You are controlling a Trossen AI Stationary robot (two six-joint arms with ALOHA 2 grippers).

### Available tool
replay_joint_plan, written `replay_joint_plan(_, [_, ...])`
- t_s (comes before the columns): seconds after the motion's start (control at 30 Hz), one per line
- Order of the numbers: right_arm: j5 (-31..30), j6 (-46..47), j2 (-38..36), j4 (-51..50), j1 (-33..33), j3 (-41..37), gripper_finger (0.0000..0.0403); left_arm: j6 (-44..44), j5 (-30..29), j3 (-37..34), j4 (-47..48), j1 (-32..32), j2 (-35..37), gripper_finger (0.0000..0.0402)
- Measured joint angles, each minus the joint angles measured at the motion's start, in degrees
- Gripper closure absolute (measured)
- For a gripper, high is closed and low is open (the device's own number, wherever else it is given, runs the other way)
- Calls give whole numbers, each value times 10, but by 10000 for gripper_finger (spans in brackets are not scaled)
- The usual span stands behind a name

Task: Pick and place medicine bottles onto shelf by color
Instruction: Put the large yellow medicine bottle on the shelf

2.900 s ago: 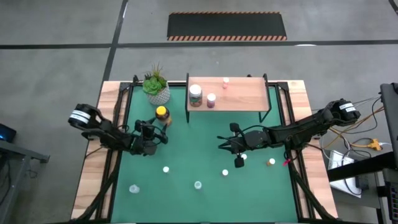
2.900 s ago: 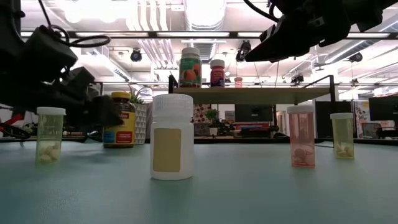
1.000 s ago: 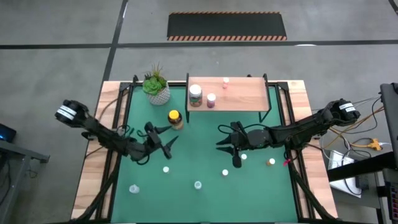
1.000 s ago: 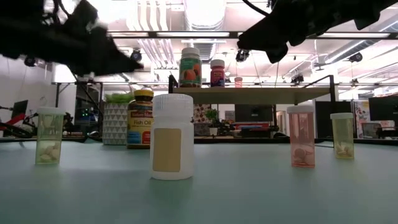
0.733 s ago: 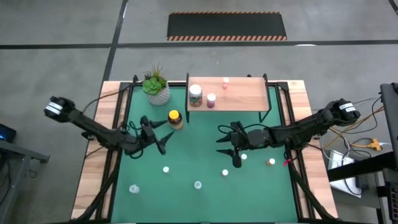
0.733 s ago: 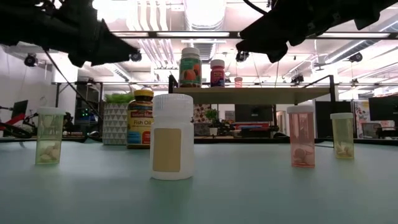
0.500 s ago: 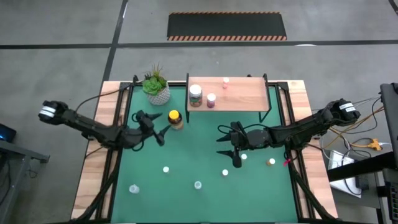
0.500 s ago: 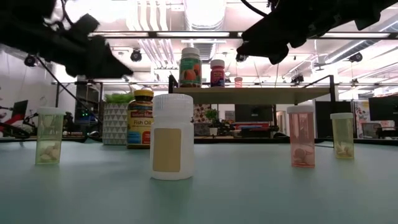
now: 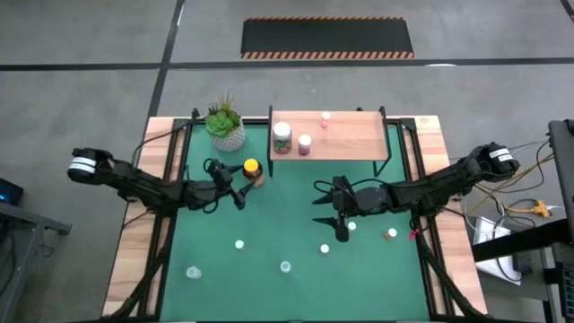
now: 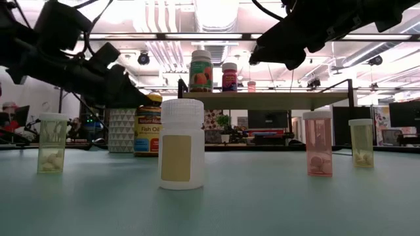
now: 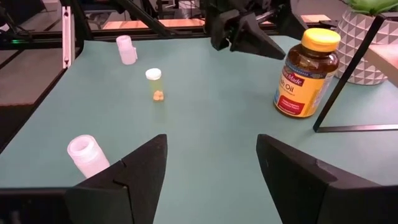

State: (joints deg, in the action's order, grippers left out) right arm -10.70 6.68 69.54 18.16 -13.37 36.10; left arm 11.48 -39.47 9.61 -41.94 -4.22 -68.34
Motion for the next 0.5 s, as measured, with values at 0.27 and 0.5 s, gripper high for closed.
replay_joint_plan(0.27, [0,4,0,0,0,0,161,1,2,-2,-95,13,-101,68])
replay_joint_plan(0.5, [0,10,0,-3,0,0,165,2,-26,-1,-121,13,-151,68])
